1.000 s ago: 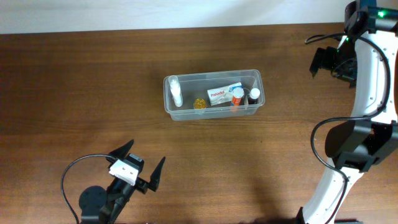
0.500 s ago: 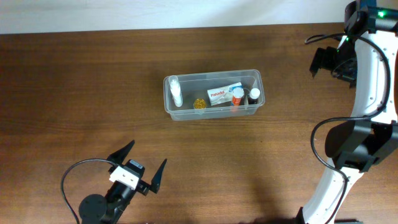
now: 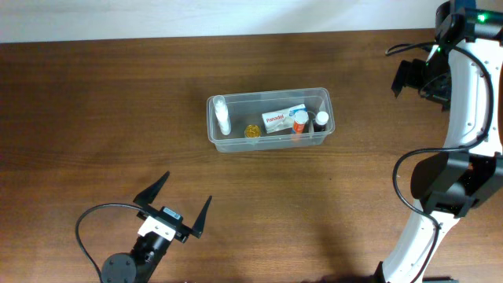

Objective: Pack container

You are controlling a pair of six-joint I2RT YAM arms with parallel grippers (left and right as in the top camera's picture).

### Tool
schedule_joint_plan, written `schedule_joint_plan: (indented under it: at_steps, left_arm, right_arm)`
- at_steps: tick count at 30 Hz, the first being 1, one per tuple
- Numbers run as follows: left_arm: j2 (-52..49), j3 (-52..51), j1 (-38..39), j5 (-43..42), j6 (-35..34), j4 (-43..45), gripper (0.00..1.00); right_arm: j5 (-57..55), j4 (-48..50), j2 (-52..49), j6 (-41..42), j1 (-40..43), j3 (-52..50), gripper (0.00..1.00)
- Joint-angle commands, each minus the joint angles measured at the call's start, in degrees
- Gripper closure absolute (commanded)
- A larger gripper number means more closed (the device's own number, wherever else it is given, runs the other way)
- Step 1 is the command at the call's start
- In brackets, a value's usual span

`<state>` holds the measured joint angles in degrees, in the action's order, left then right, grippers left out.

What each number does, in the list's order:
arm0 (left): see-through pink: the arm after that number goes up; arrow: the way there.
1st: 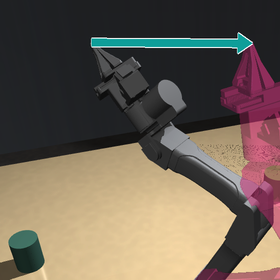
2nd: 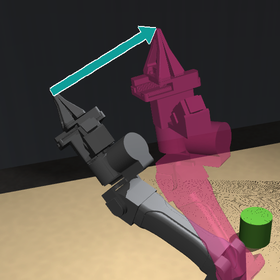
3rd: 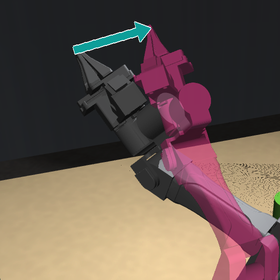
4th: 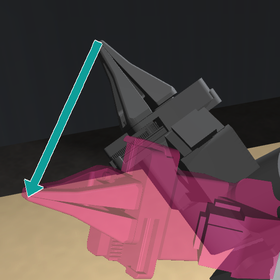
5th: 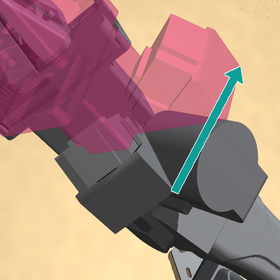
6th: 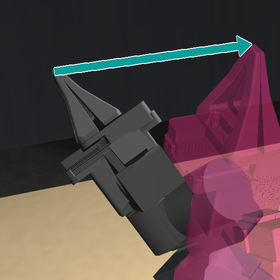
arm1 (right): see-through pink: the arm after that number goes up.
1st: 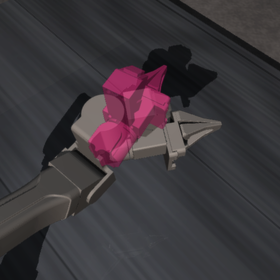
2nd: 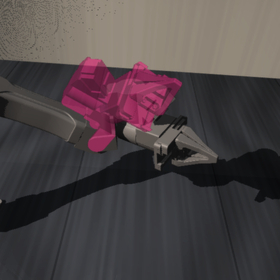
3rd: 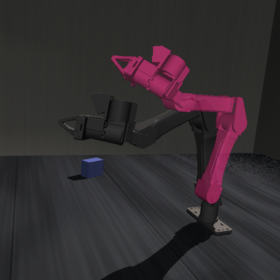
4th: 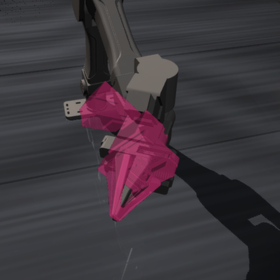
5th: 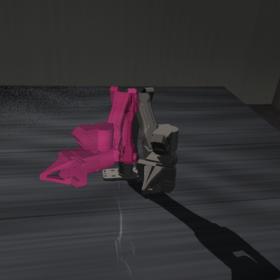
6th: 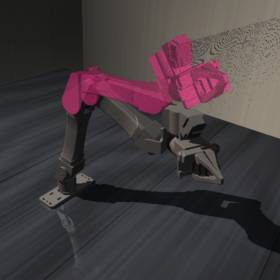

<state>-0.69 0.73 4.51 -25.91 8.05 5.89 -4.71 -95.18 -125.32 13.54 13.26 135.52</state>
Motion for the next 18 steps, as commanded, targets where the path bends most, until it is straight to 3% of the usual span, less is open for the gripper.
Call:
schedule_joint_plan:
  at_steps: [1,5,18]
  left_arm:
    - [0.42,-0.22,0.33,4.15,0.87,-2.21,0.01]
    - [0.42,-0.22,0.31,9.81,0.85,-9.46,0.01]
    - [0.39,-0.22,0.33,10.32,0.83,-9.18,0.01]
  right_arm:
    - [-0.48,0.02,0.17,0.46,0.33,0.02,0.02]
    - [-0.48,0.02,0.17,0.46,0.33,0.02,0.02]
    - [-0.48,0.02,0.17,0.46,0.33,0.02,0.02]
